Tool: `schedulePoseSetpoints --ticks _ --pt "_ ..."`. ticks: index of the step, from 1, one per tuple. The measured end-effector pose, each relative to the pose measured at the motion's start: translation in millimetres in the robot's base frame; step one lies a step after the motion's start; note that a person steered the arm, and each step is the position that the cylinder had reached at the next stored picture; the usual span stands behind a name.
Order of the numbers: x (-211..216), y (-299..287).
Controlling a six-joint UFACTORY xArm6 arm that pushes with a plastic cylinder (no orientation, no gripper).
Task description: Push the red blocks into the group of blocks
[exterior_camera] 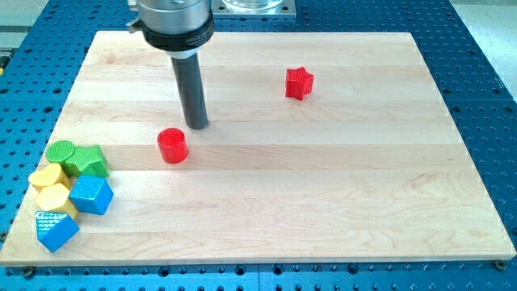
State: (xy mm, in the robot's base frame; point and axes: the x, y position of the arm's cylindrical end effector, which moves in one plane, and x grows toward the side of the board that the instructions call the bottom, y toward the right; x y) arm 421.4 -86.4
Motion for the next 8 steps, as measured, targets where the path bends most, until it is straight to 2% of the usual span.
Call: schedulePoseSetpoints --ticks 1,2,3,4,5,6,7,8 --pt "67 -21" --pt "80 -66" --pt "80 -46" --pt "61 68" --pt "5 180" --pt "-54 229" --pt "-67 197" --pt "-88 202"
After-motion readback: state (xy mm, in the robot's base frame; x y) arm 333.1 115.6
